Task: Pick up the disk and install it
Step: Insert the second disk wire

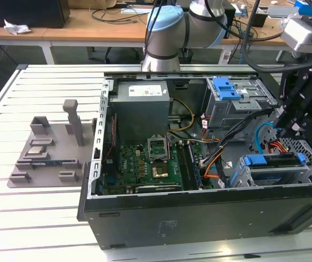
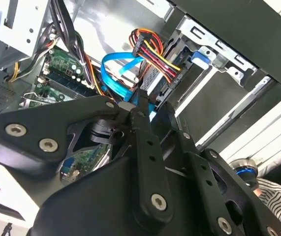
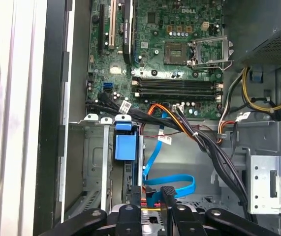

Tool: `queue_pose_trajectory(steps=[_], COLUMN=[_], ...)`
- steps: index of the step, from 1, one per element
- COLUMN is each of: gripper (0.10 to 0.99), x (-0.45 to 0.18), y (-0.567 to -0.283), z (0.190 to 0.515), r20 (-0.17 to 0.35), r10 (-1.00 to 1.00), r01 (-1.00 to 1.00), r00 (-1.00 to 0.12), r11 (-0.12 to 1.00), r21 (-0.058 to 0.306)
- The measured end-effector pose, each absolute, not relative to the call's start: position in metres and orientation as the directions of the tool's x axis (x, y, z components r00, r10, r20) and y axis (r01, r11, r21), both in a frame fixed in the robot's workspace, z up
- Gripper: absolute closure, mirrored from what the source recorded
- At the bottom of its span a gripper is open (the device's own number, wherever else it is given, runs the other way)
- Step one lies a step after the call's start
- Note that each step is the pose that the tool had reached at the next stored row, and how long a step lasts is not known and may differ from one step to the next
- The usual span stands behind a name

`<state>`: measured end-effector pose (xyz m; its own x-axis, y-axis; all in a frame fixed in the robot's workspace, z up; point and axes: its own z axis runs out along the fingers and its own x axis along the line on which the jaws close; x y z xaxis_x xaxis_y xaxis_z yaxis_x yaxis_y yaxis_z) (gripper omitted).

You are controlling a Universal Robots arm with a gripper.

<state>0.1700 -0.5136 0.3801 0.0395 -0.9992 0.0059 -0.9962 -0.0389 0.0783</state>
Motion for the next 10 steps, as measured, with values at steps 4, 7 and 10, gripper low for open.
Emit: queue_pose_trajectory(steps=[4, 7, 10], gripper=[0.784, 0.784, 0.925], x=[0.1698, 0.1698, 0.1698], y=[-0.5137, -0.5137, -0.5137], z=[0.3765, 0.3764, 0.3763], r20=[0.006, 0.006, 0.006], r10=[-0.999, -0.999, -0.999], r01=[-0.996, -0.996, -0.996], r00=[0.041, 0.041, 0.041], r11=[-0.040, -0.040, -0.040], r21=[0.078, 0.078, 0.078])
